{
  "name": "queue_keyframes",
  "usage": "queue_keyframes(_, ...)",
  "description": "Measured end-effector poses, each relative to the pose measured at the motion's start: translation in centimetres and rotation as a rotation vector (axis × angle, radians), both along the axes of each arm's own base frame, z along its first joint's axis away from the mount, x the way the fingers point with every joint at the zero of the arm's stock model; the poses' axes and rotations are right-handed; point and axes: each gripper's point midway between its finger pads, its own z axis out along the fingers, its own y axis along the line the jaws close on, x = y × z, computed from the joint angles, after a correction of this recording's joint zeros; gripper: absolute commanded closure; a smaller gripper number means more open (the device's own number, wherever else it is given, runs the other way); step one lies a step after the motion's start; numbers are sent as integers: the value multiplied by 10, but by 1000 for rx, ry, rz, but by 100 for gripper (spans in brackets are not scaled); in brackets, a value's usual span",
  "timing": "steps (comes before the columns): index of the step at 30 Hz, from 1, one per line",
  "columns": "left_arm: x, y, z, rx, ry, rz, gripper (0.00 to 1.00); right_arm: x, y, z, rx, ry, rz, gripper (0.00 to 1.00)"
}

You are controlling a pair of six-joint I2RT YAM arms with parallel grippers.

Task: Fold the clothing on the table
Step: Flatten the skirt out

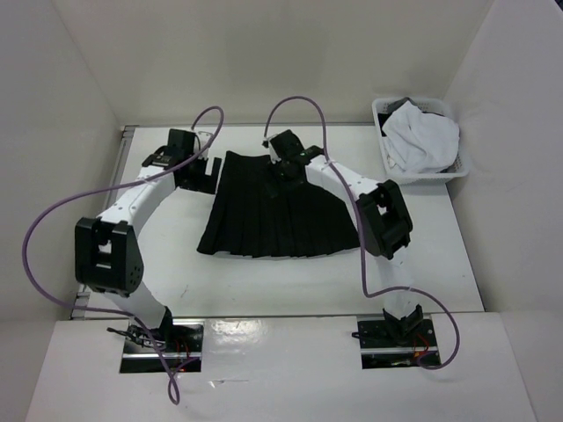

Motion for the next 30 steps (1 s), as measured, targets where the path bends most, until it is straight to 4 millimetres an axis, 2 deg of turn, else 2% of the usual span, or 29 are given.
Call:
queue_keyframes(3, -15, 17, 14, 1, -33, 36, 0, 14, 16, 6, 34, -26, -60, 3)
queue_keyframes(6, -33, 33, 19, 6, -40, 73, 0, 28, 17, 2, 45, -31, -138, 3)
queue_keyframes(11, -69, 50, 11, 19, -6, 111, 0, 41, 15, -28, 38, 8, -237, 3)
queue_keyframes(14, -84, 56, 13, 19, -3, 124, 0, 46, 13, -48, 27, 47, -277, 3)
queue_keyframes(17, -90, 60, 20, 20, -19, 135, 0, 55, 15, -51, 35, 51, -297, 3)
queue_keyframes(22, -91, 65, 25, 27, -35, 134, 0, 80, 20, -33, 89, 1, -324, 3)
queue_keyframes(24, -92, 65, 24, 27, -32, 132, 0, 84, 19, -30, 98, -7, -330, 3)
queue_keyframes(26, -92, 64, 24, 26, -31, 130, 0, 83, 16, -35, 93, 2, -334, 3)
queue_keyframes(30, -92, 63, 24, 20, -30, 126, 0, 76, 7, -56, 58, 28, -344, 3)
